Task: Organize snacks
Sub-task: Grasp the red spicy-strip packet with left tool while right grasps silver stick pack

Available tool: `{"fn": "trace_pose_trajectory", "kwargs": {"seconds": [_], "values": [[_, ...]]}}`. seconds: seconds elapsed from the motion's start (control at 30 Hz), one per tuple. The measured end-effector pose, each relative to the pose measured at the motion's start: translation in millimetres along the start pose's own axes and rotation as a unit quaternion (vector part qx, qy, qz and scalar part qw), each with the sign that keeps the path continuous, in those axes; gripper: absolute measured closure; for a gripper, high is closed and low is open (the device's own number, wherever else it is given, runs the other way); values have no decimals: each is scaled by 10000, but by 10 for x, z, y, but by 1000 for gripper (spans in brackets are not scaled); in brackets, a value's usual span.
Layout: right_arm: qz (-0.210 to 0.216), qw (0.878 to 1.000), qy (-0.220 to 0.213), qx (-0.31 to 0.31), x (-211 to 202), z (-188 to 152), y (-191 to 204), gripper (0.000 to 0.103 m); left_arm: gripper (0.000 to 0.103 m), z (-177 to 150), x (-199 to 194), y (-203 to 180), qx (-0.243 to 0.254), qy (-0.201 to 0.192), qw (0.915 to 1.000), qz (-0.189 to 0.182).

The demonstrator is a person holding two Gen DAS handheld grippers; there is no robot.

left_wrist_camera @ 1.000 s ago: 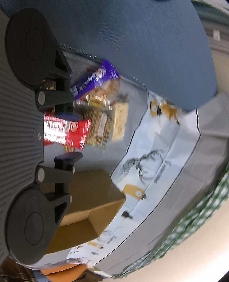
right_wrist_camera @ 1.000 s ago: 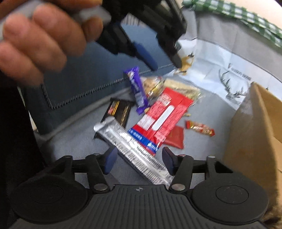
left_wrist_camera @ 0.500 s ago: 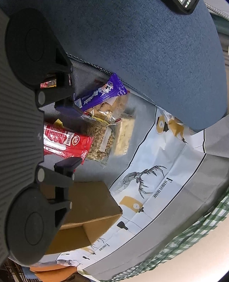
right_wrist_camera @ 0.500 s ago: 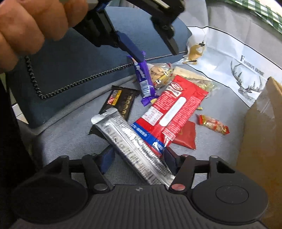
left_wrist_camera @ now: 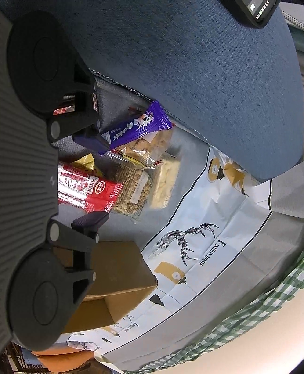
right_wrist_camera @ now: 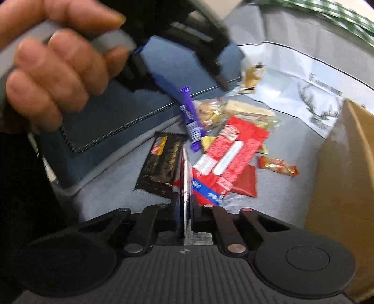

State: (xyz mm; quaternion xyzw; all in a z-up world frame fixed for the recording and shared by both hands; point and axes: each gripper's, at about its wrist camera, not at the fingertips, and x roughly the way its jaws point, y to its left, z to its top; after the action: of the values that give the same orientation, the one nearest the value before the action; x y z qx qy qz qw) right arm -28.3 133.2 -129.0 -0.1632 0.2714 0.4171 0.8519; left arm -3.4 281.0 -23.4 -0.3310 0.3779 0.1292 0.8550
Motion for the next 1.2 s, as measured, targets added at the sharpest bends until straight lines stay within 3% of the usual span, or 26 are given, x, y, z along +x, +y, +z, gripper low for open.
{"fn": "trace_pose_trajectory", "kwargs": {"seconds": [0.2, 0.37, 0.47, 0.6, 0.73, 0.93, 1.0, 1.1, 1.13, 1.2], "values": [[-695, 9943, 155, 799, -68, -39, -137, 96, 41, -49, 102, -83, 132, 320, 9989, -308], [-1109, 9891, 239, 944, -32, -99, -163, 95, 41, -105, 282, -236, 369, 580, 9973, -261], [-1018, 9885, 402, 1047, 44, -122, -220, 89, 41, -136, 431, -338, 638, 739, 9952, -53], [-815, 9882, 505, 1190, 89, -142, -245, 72, 38, -202, 627, -460, 1119, 931, 9888, 340], [-856, 9885, 515, 1132, 93, -136, -232, 66, 34, -276, 783, -545, 1508, 1067, 9804, 688], [-1044, 9865, 725, 1033, 145, -144, -230, 52, 34, -411, 981, -662, 2140, 1319, 9610, 1150], [-1045, 9859, 816, 1022, 172, -168, -233, 51, 35, -421, 981, -658, 2208, 1300, 9591, 1201], [-1022, 9855, 798, 1091, 171, -152, -253, 54, 49, -387, 947, -619, 2110, 1236, 9628, 1147], [-1042, 9855, 780, 1093, 169, -152, -251, 63, 51, -378, 929, -612, 2099, 1211, 9639, 1106], [-1048, 9863, 706, 1060, 167, -137, -265, 72, 52, -362, 855, -620, 2115, 1108, 9659, 1002]]}}
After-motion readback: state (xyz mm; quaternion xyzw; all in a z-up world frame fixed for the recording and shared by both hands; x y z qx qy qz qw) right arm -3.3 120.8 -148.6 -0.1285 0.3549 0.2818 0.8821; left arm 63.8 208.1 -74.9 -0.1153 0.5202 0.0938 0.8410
